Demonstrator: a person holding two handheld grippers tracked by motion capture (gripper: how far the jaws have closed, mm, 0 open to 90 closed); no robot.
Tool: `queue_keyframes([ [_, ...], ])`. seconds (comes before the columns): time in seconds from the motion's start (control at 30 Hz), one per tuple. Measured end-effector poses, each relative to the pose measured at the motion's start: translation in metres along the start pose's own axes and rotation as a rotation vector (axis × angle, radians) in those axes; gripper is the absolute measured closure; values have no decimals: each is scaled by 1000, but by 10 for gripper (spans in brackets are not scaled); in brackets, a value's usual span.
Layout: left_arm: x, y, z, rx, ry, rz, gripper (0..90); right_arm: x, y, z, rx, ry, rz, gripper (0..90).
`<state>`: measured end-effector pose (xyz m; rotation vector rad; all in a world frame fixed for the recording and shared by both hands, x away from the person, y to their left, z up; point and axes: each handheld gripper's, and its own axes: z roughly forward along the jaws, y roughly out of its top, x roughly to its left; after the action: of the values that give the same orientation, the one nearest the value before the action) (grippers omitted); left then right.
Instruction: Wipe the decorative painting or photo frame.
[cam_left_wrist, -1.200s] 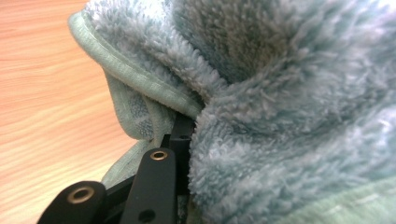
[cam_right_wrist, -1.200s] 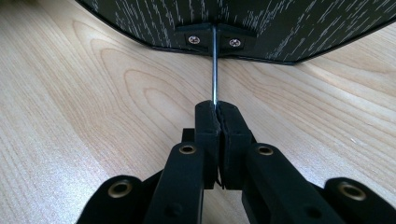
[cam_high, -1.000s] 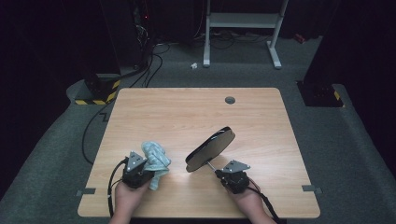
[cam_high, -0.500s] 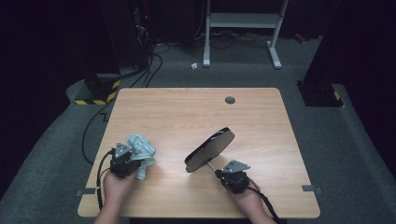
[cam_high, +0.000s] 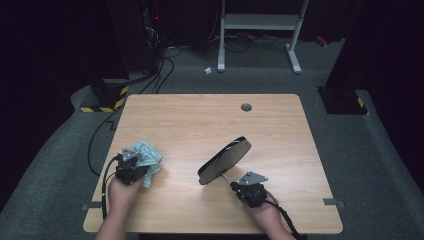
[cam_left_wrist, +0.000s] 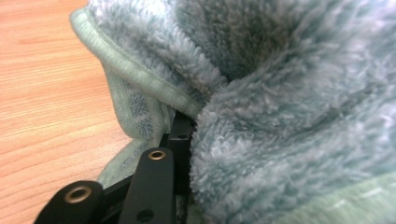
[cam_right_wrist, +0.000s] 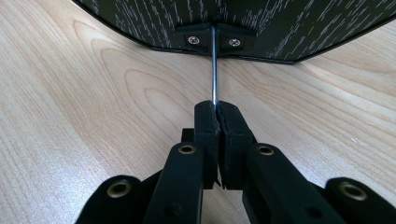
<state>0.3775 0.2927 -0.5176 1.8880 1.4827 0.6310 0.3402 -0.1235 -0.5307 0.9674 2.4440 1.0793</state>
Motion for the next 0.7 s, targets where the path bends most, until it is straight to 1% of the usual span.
queue_keyframes([
  [0.03, 1, -1, 2, 10, 1, -4, 635, 0, 0, 0, 0, 0, 0, 864],
  [0.1, 3, -1, 2, 11, -14, -15, 590, 0, 0, 0, 3, 1, 2, 863],
  [0.2, 1, -1, -1, 17, -29, -24, 479, 0, 0, 0, 4, 2, 4, 861],
  [0.23, 0, -2, -4, 9, -26, -19, 442, 0, 0, 0, 3, 1, 5, 860],
  [0.27, -2, -3, -9, -12, -22, -18, 394, 0, 0, 0, 3, 1, 6, 858],
  [0.33, -4, -4, -16, -27, -25, -18, 357, 0, 0, 0, 4, 1, 9, 856],
  [0.4, -5, -5, -18, -31, -26, -16, 331, 0, 0, 0, 4, 2, 10, 852],
  [0.57, -12, -11, -32, -50, -38, -12, 309, 0, 0, 0, 4, 0, 7, 838],
  [0.7, -20, -15, -41, -65, -43, 5, 296, 0, 0, 0, 3, 0, 8, 835],
])
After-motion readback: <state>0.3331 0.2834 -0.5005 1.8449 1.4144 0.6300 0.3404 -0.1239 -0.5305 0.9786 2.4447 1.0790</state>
